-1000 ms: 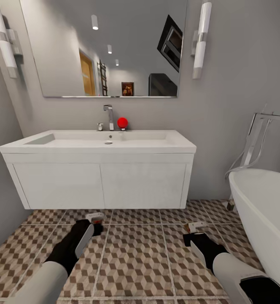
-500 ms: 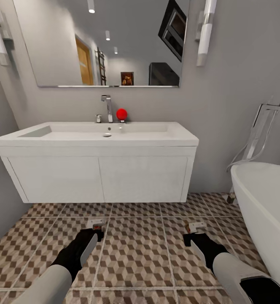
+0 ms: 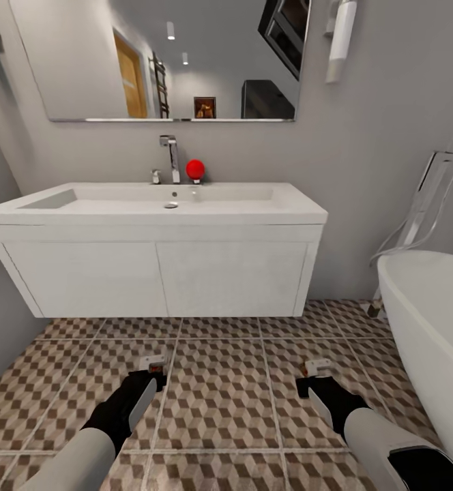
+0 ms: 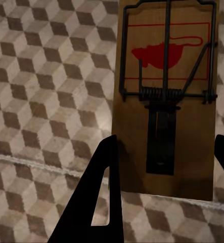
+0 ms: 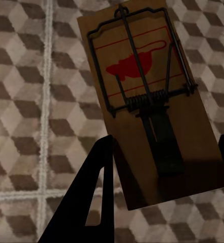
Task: Take the four mousetraps from the cabinet in the bathroom and place them on the bathroom floor. Make sure all four end up on the same floor surface, and ensure that at least two of them are either under or directly next to the same bathroom sink.
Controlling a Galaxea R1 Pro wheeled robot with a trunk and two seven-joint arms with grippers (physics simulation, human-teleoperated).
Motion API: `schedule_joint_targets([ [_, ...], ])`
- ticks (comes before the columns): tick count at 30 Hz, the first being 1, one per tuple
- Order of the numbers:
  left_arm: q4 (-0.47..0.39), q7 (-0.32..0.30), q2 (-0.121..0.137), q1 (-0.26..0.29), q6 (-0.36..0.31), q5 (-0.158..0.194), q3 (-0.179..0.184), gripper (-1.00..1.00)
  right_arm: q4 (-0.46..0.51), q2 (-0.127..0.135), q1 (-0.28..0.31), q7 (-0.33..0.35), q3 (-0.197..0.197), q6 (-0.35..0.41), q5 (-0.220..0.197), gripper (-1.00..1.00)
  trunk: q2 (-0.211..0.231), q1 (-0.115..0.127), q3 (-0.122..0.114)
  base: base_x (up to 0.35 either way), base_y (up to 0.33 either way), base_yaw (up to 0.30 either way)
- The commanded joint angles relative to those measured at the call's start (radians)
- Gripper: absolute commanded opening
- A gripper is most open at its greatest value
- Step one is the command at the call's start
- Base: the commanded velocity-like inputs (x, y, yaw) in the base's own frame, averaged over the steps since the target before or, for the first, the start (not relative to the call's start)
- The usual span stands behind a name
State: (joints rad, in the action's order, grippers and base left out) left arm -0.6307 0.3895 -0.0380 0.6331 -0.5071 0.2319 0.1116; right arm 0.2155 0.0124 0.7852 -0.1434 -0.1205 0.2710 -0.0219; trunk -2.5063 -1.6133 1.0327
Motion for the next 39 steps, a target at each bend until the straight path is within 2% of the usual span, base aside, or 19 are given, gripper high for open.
schedule_joint_targets([
  [1,-0.001,0.009,0.001,0.0,-0.001,0.01,0.005,-1.0,0.002,0.001,0.0,-0.003,-0.008,0.007,-0.002,-1.0,-0.001,0.0,0.005,0.0,0.0,0.0],
  [39,-0.013,0.007,0.003,0.0,0.01,0.008,0.006,-1.0,0.002,0.003,0.0,-0.012,-0.007,-0.021,0.0,-1.0,-0.01,-0.017,0.152,0.0,0.0,0.0],
])
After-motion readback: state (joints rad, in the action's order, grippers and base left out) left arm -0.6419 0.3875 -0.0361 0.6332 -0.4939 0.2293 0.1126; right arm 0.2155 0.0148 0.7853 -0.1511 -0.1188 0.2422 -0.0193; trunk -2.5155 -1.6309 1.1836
